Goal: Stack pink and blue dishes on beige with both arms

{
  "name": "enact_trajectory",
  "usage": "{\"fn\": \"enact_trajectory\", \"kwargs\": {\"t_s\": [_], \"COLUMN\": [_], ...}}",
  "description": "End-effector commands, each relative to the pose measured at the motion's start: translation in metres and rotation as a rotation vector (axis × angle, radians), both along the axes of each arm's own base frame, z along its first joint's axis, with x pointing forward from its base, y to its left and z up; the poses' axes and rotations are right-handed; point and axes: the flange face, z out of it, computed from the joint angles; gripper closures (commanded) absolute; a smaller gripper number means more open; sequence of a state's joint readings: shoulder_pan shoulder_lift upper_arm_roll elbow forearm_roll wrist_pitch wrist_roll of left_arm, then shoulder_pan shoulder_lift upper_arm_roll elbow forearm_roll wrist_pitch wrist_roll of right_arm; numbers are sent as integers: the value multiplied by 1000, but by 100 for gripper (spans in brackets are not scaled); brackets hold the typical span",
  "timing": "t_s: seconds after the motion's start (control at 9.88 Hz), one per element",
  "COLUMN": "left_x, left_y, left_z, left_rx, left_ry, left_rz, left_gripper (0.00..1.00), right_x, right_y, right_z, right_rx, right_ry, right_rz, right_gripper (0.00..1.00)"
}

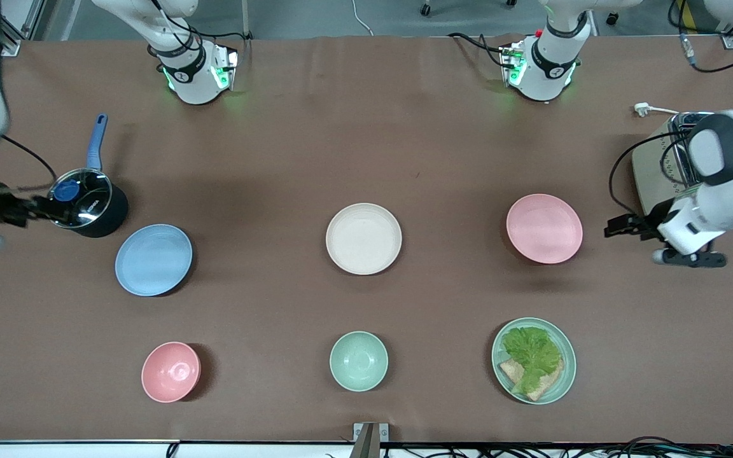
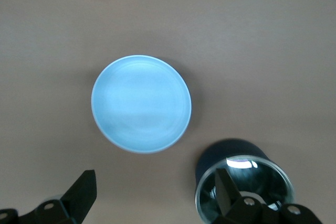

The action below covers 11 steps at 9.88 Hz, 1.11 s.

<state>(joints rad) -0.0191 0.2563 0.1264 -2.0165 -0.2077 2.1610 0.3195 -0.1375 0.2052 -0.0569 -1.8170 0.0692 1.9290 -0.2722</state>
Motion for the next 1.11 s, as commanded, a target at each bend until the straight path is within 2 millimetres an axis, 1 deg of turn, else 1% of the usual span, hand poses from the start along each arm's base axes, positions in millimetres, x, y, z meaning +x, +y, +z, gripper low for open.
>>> {"fn": "enact_trajectory", "kwargs": {"t_s": [0.0, 0.1, 0.2, 0.3, 0.41, 0.51, 0.61, 0.71, 0.81, 0.91, 1.01], "left_x": [-25, -30, -37, -42, -46, -47, -46, -45, -43, -42, -38], "left_y": [14, 18, 16, 15, 13, 12, 14, 15, 16, 19, 19], "left_z": [-75, -99, -122, -140, -157, -165, -163, -162, -160, -153, -136], "left_rx": [-66, -119, -171, -197, -199, -199, -197, -197, -196, -196, -199], "left_ry": [34, 54, 74, 94, 122, 134, 127, 124, 118, 106, 79], "left_rz": [-30, -28, -16, -12, -23, -23, -19, -18, -15, -8, -10], "left_gripper": [2, 2, 2, 6, 19, 52, 80, 92, 98, 100, 100], "right_x": [7, 6, -3, -12, -18, -19, -21, -25, -29, -31, -34], "right_y": [-33, -51, -63, -67, -68, -65, -63, -64, -63, -64, -66], "right_z": [-73, -110, -145, -172, -189, -204, -216, -223, -227, -229, -236], "right_rx": [104, 166, 240, 263, 255, 265, 277, 268, 273, 275, 276], "right_ry": [3, -12, -36, -63, -83, -80, -74, -73, -61, -56, -49], "right_rz": [47, 80, 55, 48, 18, -4, -19, -29, -32, -36, -32], "right_gripper": [0, 0, 0, 0, 0, 0, 3, 13, 26, 44, 54]}}
